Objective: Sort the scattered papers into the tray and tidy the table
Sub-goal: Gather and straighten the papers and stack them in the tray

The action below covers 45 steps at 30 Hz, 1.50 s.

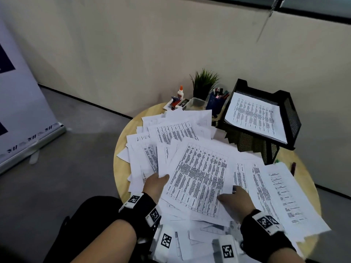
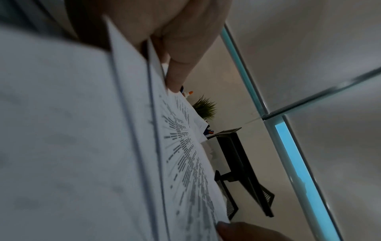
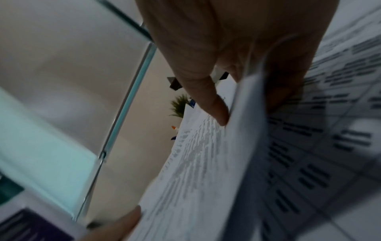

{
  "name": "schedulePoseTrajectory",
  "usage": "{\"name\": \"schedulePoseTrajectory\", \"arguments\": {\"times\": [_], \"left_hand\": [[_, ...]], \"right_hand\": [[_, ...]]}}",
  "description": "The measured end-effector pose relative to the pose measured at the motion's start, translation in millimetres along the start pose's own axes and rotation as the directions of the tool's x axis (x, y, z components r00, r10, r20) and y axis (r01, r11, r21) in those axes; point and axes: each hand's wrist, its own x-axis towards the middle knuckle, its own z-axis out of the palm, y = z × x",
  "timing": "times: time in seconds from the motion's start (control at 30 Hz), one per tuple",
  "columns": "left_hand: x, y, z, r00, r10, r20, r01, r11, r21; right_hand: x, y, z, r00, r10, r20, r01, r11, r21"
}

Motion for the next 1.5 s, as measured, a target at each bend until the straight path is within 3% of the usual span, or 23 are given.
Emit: {"name": "schedulePoseTrajectory", "arguments": {"times": [0.1,0.17,0.37,0.43,0.6,0.8,0.93,1.03,1.17,1.33,1.5], "left_hand": [[1,-1,4,0.999,-0.034,0.036,0.037,0.996,-0.086],[4,-4,3,0.999,-0.045,0.013,0.046,0.995,-0.087],[2,-2,-1,0.992,-0.076,0.100,0.091,0.983,-0.158],[-3,1,0,0.995,-0.030,0.098,0.045,0.987,-0.153],[0,-5,8,0.986,0.159,-0.053,-0.160,0.987,-0.014],[4,-11,11,0.981,0.186,-0.062,-0.186,0.983,0.005],[9,-2,7,0.973,0.208,-0.099,-0.190,0.969,0.160],[18,19,2,0.966,0.209,-0.155,-0.117,0.882,0.457],[36,52,1,0.983,0.089,-0.161,0.036,0.766,0.642],[55,68,11,0.980,0.058,-0.192,0.107,0.660,0.744],[67,73,19,0.966,0.003,-0.258,0.194,0.652,0.733]], "right_hand": [[1,4,-5,0.996,0.047,0.074,-0.059,0.983,0.174],[-1,6,-12,0.997,0.037,0.062,-0.046,0.986,0.158],[0,21,-38,0.998,-0.024,-0.062,0.027,0.999,0.047],[1,27,-46,0.995,-0.013,-0.100,0.012,1.000,-0.011],[2,42,-62,0.972,0.002,-0.236,-0.050,0.979,-0.198],[-4,34,-57,0.984,-0.036,-0.175,-0.010,0.966,-0.257],[1,30,-55,0.989,-0.023,-0.148,-0.011,0.975,-0.223],[8,34,-60,0.981,-0.034,-0.193,-0.002,0.983,-0.185],[10,42,-73,0.971,-0.007,-0.237,-0.021,0.993,-0.113],[0,56,-89,0.973,0.013,-0.229,-0.029,0.997,-0.067],[-11,61,-90,0.973,0.026,-0.228,-0.014,0.998,0.056]]}}
